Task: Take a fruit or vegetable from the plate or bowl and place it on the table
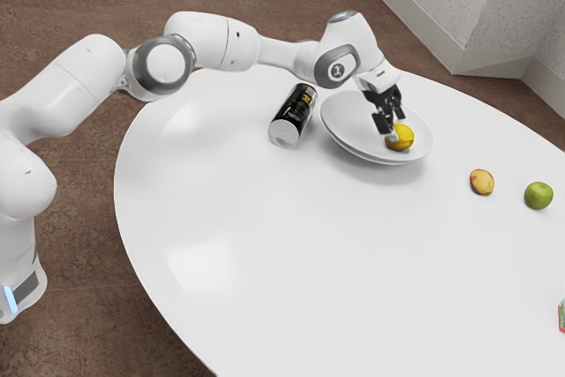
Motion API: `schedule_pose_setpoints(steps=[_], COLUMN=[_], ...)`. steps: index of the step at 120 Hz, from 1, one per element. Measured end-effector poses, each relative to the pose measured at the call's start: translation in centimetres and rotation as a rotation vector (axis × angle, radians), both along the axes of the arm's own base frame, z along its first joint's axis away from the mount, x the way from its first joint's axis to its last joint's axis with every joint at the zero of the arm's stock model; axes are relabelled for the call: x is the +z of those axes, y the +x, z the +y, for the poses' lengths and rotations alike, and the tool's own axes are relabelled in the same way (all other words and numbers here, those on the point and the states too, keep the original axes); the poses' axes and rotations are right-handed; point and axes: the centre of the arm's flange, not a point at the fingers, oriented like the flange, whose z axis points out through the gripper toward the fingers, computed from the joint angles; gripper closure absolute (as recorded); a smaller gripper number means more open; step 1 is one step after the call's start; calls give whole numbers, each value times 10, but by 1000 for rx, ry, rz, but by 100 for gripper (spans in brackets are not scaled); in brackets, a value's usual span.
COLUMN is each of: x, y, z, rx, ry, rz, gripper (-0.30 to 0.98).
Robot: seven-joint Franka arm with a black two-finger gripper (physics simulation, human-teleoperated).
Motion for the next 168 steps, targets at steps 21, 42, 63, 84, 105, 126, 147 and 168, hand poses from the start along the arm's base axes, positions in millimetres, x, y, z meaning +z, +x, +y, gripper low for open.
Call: schedule_pose_setpoints(steps=[21,42,63,84,105,126,147,168], x=[-10,-22,-24,-26,-29,9,140,177], y=[3,6,7,7,7,3,-28,-98], z=[-1,-3,-3,-3,-6,-20,-118,-303], rx=[18,31,40,54,64,48,-56,-194], ry=[-16,-36,-46,-76,-93,-47,172,344], rz=[-25,-41,-55,-59,-55,-53,-8,247], gripper=[0,0,1,20,30,31,31,30])
